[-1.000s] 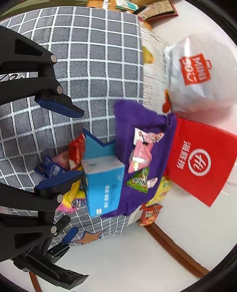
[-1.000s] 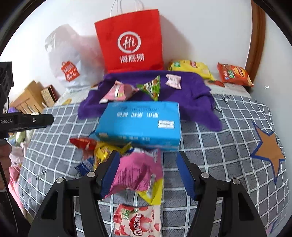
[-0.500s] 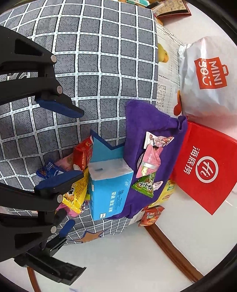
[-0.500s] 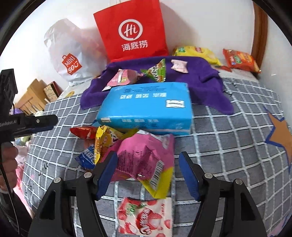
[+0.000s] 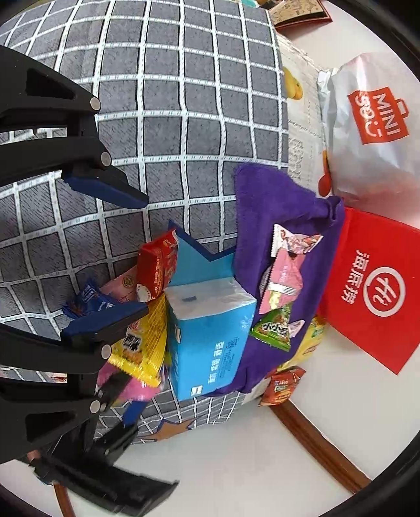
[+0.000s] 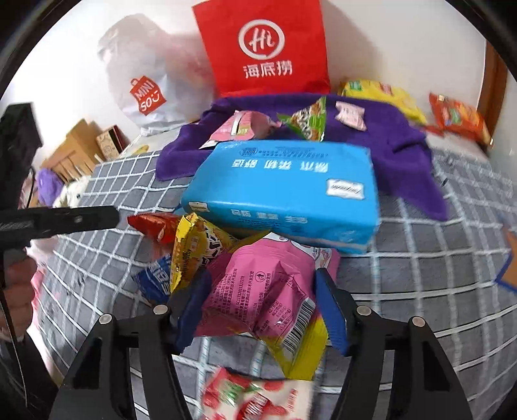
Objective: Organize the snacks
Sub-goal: 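Grasp the pink-and-yellow snack bag with the right tool while the left tool grasps the red packet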
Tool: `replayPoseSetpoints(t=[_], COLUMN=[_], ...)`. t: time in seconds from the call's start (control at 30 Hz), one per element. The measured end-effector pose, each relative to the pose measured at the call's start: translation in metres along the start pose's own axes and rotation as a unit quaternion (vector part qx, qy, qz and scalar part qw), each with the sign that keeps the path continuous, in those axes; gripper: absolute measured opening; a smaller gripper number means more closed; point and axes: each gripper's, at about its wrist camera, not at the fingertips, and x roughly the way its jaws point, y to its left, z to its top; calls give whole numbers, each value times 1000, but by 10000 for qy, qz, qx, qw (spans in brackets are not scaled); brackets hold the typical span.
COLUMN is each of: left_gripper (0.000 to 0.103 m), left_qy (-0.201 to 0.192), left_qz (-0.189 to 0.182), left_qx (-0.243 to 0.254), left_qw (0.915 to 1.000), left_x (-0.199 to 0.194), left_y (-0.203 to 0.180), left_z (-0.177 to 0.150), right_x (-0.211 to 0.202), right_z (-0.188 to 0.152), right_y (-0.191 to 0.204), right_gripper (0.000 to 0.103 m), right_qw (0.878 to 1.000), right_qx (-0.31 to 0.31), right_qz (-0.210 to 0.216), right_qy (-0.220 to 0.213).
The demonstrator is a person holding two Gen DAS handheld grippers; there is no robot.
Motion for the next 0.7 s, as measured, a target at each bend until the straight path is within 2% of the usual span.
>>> replayPoseSetpoints(t=[0.17, 0.3, 0.43, 0.5, 0.53, 0.7], left_gripper=[57, 57, 57, 52, 44, 38], left_qy=[182, 124, 347, 443, 351, 277], left_qz=[-25, 196, 188, 272, 394, 371], left_qx=[-301, -80, -110, -33, 76, 265], left_qw=[9994, 9997, 9992, 9986, 9986, 9986], left_x=[21, 35, 53, 61, 61, 56], left_y=[5, -4, -7, -9, -12, -15], left_z=[7, 13, 18, 15, 13, 9], right_x=[-12, -17, -14, -12, -11, -2], right_z=[-5, -15, -23, -23, -22, -18], right_y=[-22, -43, -51, -53, -53, -52], right_gripper=[64, 64, 64, 66, 66, 70], right_qw=[9998, 9989, 9989, 9990, 9991, 9992], right_qx=[103, 413, 364, 387, 386, 355], right_qz=[-150, -216, -248, -178, -162, -186], right_qy=[-85, -83, -129, -110, -92, -52])
